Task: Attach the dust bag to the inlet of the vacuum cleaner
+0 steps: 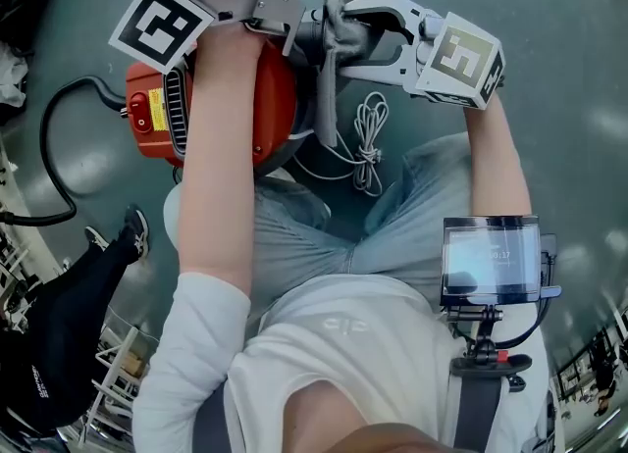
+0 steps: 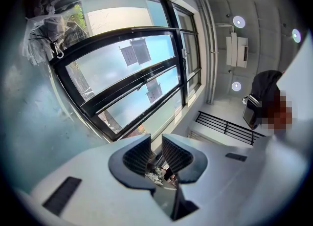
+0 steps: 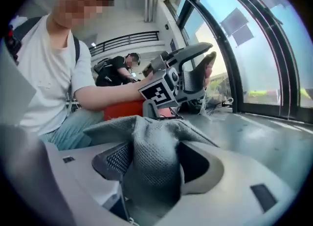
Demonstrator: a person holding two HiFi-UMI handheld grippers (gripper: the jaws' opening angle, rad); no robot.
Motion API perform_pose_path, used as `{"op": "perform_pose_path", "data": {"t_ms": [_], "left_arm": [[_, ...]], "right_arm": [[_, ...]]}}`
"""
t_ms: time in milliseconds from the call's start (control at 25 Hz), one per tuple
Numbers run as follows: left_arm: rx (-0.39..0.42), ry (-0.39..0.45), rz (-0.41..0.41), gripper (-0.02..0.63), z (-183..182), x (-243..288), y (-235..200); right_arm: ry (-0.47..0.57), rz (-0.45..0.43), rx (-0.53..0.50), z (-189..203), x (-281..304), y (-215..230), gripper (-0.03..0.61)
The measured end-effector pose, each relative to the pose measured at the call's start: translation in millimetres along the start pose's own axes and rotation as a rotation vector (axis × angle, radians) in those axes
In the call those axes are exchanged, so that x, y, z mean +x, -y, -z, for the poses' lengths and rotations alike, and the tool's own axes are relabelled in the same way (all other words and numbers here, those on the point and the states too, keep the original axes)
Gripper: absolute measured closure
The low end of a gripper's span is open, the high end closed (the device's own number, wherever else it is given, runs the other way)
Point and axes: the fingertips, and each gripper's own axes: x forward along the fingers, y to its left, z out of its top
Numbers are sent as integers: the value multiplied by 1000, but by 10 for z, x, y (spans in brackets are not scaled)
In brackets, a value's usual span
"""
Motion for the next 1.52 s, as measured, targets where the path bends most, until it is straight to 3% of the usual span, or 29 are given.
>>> {"op": "perform_pose_path", "data": {"t_ms": [40,200,240,400,560,680,800,960,1120,1200,1320,1360,1520], "left_arm": [[3,-3,1,538,3,6,6],[0,-5,2,538,5,14,15],[0,-4,2,538,2,12,14],[3,-4,1,538,0,10,10],[3,4,-13,538,-19,-2,-14],[1,5,-15,537,-2,-9,-28],[40,-3,-37,538,20,-24,-86],[217,1,-60,538,10,-170,7],[295,150,7,538,-69,-471,395],[327,121,33,538,100,-605,502],[328,15,-98,553,245,-829,226],[321,-15,-153,598,313,-973,62],[278,-162,-301,600,860,-1801,-468]], "right_arm": [[-3,-6,0,-7,-5,-2,279],[-58,92,-353,16,-15,-64,279],[-46,97,-357,8,-5,-69,279],[-3,4,-28,-13,-2,-26,279],[82,-10,-37,-91,-134,-21,276],[196,-13,45,-234,-443,80,275],[272,88,112,-341,-701,343,276],[354,286,120,-736,-872,407,278],[677,387,128,-900,-1022,438,280],[814,399,145,-811,-1080,429,282],[931,438,165,-703,-989,460,282],[938,444,180,-617,-889,477,282],[888,438,281,8,-443,403,283]]}}
